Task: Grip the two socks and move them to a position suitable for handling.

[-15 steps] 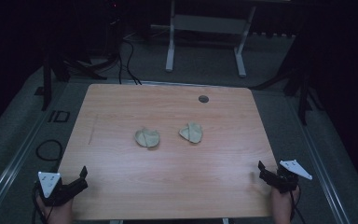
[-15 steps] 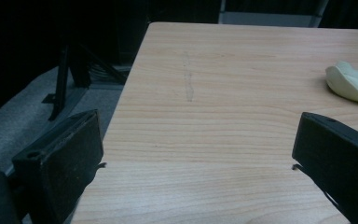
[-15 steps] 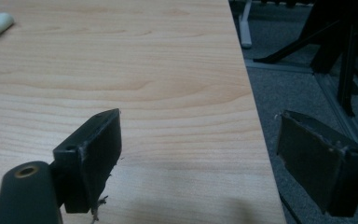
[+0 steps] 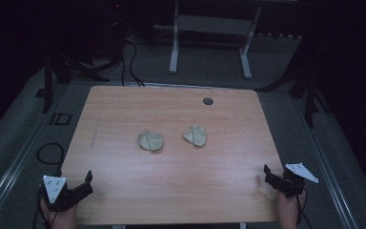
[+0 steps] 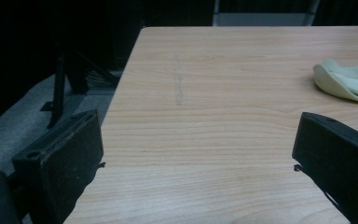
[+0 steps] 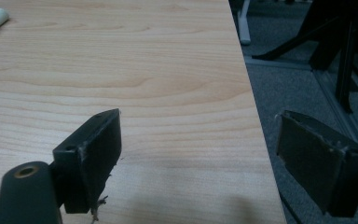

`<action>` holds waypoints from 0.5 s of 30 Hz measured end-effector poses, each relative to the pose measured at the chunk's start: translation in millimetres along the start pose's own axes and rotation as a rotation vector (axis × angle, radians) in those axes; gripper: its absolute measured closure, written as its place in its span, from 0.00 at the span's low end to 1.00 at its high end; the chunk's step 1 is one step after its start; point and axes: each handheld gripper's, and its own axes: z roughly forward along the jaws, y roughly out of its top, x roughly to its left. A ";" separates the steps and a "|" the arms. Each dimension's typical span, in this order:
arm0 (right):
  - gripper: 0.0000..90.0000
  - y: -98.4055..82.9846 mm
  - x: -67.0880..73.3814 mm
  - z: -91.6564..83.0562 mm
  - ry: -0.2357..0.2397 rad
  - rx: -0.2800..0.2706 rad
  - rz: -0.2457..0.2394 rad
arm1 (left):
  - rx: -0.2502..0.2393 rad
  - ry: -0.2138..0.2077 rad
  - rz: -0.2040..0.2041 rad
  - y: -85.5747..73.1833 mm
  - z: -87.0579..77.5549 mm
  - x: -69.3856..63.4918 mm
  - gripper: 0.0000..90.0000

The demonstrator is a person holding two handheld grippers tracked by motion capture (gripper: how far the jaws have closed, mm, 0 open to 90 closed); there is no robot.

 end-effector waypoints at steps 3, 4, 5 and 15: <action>0.18 0.3 -0.3 0.9 0.023 0.023 0.015 | -0.013 -0.020 0.000 0.2 -1.6 0.8 0.02; 0.18 0.4 0.3 1.2 0.031 0.026 0.016 | -0.014 -0.029 -0.007 0.0 -1.9 1.1 0.02; 0.18 0.5 1.0 0.8 0.040 0.019 0.006 | -0.015 -0.033 -0.006 0.0 -2.3 1.3 0.02; 0.16 14.9 5.5 2.9 0.149 0.068 0.021 | -0.004 -0.048 0.004 -1.3 -3.3 -3.3 0.02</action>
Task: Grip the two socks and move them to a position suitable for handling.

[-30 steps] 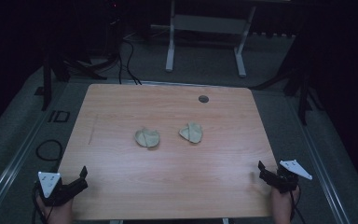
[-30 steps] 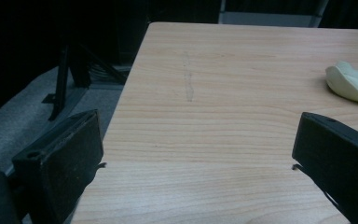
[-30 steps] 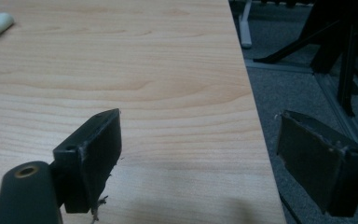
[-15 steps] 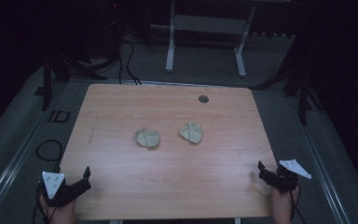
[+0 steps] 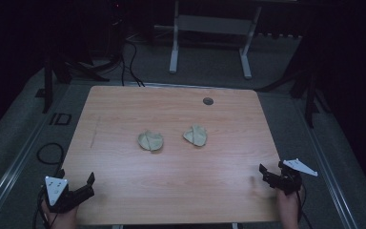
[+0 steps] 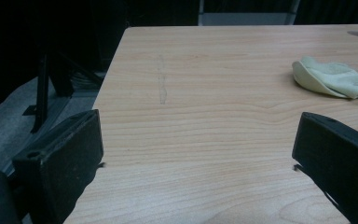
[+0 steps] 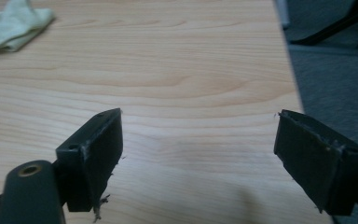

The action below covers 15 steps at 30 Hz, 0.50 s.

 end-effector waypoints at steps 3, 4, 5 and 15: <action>0.15 6.6 5.6 0.6 0.008 0.010 -0.024 | 0.008 -0.020 0.005 0.0 2.0 -4.0 0.02; 0.15 8.7 7.8 0.8 0.013 0.005 -0.029 | 0.011 -0.024 0.004 -0.1 2.4 -4.7 0.02; 0.15 10.8 10.0 1.6 0.020 0.008 -0.032 | 0.015 -0.031 0.002 0.0 2.7 -5.1 0.02; 0.15 33.1 41.5 16.7 0.156 0.046 -0.057 | 0.020 -0.044 -0.005 -0.3 2.3 -6.9 0.02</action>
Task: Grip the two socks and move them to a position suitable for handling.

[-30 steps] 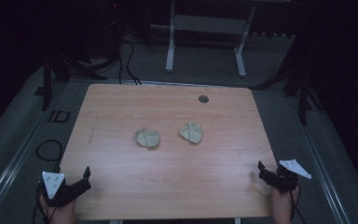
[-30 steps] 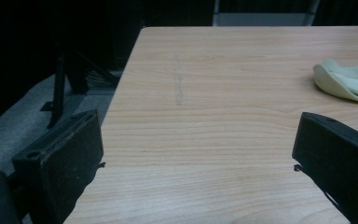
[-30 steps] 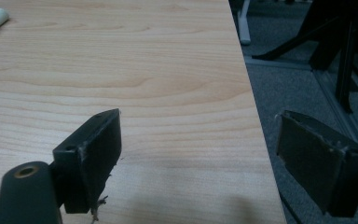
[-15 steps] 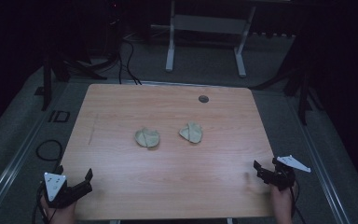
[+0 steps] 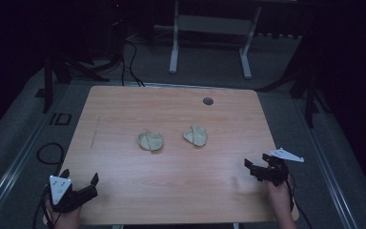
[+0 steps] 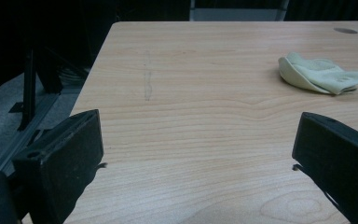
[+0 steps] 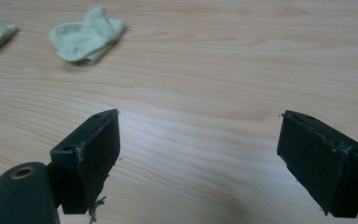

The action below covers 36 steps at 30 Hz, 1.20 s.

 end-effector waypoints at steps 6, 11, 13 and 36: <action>0.15 14.7 24.4 18.5 0.060 0.018 -0.042 | 0.000 -0.007 -0.003 0.0 -0.2 0.2 0.02; 0.15 30.7 44.7 33.6 0.101 0.026 -0.083 | 0.000 -0.010 -0.011 0.2 -0.1 1.6 0.02; 0.15 34.3 48.1 36.5 0.103 0.029 -0.089 | 0.000 -0.011 -0.011 0.3 0.0 1.7 0.02; 0.18 89.1 105.2 114.0 0.158 0.095 -0.153 | 0.017 -0.037 -0.006 -0.3 0.0 -0.5 0.02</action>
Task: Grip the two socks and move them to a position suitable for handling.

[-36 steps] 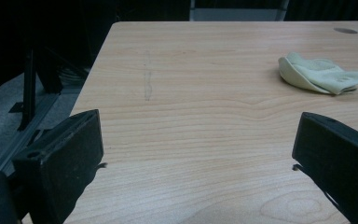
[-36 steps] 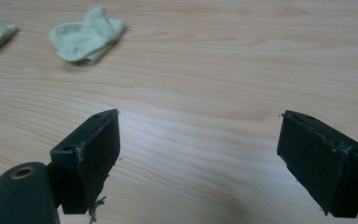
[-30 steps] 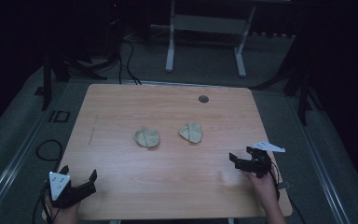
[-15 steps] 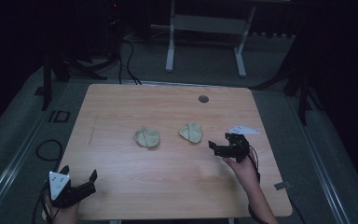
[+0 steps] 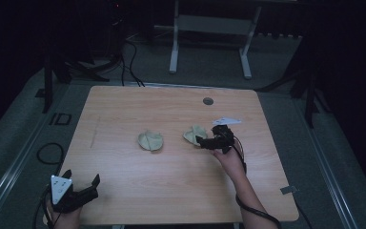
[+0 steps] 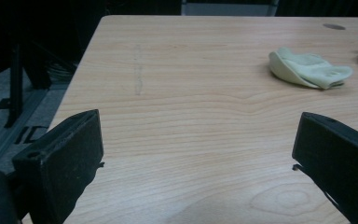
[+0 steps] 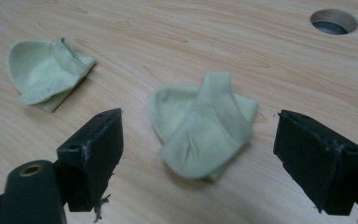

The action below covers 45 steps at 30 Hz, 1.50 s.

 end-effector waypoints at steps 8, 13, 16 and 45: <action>0.18 9.3 5.4 26.7 -0.008 0.038 0.000 | -0.004 -0.004 -0.010 -0.5 -1.4 1.0 0.02; 0.22 14.4 6.7 48.6 -0.025 0.068 0.020 | 0.001 -0.008 -0.019 -1.4 -3.0 2.5 0.02; 0.22 12.7 5.1 62.3 -0.047 0.093 0.027 | 0.001 -0.011 -0.016 -2.0 -4.2 1.6 0.02; 0.88 16.1 20.3 46.9 -0.118 0.139 -0.063 | 0.003 -0.011 -0.018 -2.6 -8.5 1.1 0.02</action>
